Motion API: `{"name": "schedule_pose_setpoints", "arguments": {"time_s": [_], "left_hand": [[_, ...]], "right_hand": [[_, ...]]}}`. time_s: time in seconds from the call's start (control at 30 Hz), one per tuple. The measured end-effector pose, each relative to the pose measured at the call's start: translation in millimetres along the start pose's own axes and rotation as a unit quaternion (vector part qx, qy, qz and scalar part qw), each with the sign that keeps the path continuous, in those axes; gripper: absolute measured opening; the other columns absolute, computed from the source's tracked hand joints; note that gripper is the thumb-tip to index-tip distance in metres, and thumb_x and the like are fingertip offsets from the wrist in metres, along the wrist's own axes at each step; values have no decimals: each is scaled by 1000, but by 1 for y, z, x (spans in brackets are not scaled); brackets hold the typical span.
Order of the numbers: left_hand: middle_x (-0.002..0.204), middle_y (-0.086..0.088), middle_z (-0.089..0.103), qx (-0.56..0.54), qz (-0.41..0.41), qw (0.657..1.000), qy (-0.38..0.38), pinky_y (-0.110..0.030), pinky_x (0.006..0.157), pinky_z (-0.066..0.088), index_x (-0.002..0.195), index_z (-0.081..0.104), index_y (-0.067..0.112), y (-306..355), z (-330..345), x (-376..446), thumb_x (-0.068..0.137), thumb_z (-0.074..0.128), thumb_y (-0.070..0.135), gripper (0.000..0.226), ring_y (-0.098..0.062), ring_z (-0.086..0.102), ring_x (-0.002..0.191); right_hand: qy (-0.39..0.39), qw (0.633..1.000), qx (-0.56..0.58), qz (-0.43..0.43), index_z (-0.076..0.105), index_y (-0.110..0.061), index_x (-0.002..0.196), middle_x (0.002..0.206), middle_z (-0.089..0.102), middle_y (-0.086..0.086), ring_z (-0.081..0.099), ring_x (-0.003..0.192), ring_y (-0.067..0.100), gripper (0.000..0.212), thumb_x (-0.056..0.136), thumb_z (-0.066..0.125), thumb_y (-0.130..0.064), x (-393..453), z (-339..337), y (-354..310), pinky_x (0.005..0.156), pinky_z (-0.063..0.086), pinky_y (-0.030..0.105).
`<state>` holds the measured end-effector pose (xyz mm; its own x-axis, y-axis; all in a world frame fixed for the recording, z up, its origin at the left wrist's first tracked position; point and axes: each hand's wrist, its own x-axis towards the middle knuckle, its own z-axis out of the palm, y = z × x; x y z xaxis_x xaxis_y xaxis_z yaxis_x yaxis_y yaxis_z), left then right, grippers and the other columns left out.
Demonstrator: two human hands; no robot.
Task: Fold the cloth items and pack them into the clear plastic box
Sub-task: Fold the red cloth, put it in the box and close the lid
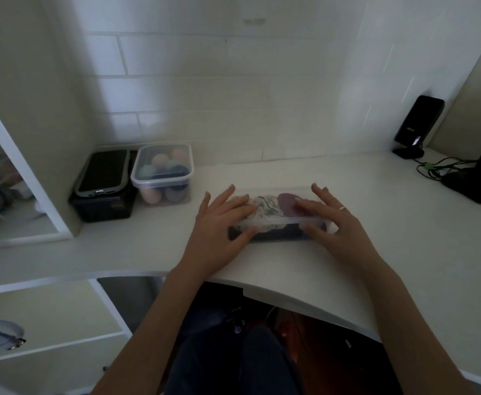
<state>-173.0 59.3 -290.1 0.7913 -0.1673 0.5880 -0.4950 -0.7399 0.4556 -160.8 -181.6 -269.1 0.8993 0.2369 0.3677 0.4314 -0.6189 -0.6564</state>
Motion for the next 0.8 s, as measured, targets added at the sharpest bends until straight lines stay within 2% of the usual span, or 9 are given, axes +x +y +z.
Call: {"name": "schedule_pose_setpoints", "arguments": {"time_s": [0.1,0.2,0.3,0.4,0.5,0.57,0.67,0.8], "left_hand": [[128,0,62,22,4,1000,4,-49,111,30,117,64,22,-5,0,1,81,52,45,45,-16,49,127],[122,-5,66,108,32,993,20,-44,101,42,115,66,19,-7,2,7,84,50,39,40,-25,57,120],[114,-6,70,235,54,970,35,-38,95,44,112,66,21,-6,5,17,81,46,21,37,-31,62,112],[117,-9,69,283,65,957,14,-40,99,45,116,64,12,-9,12,32,72,34,6,54,-31,61,113],[117,-14,67,311,40,949,-22,-42,97,47,116,62,2,-15,21,45,71,32,12,55,-28,63,111],[116,-18,67,341,7,939,-38,-45,95,48,116,60,-2,-22,27,56,67,45,16,54,-32,63,108],[118,-23,63,373,-57,923,-70,-49,99,45,118,57,-6,-34,31,76,56,65,20,68,-37,60,110],[111,-24,66,396,-92,910,-76,-46,96,47,113,60,-5,-58,35,97,44,66,26,76,-35,64,104]], "right_hand": [[-12,999,-39,-18,55,-32,127,145,43,-4,21,143,13,48,82,69,-22,3,1,1,113,16,24],[1,998,-59,-14,55,-29,129,145,45,-1,21,144,18,45,86,64,-21,10,10,0,112,14,23],[32,988,-147,-27,50,-29,134,146,45,-1,21,145,23,42,92,54,-23,24,26,-5,117,12,35],[49,968,-241,-44,44,-25,138,147,44,-4,24,144,19,45,95,46,-14,46,46,-3,118,6,39],[44,970,-237,-32,39,-24,141,149,41,0,27,143,19,56,90,42,0,74,59,-4,118,9,38],[39,971,-234,-26,37,-24,142,152,37,0,25,144,18,62,88,40,4,93,68,-4,118,10,39],[42,973,-224,-36,36,-23,143,152,36,1,24,144,20,62,88,39,5,119,87,-3,118,13,40],[61,979,-185,-52,44,-16,139,148,42,7,30,141,26,59,85,40,9,153,108,3,114,26,38]]}}
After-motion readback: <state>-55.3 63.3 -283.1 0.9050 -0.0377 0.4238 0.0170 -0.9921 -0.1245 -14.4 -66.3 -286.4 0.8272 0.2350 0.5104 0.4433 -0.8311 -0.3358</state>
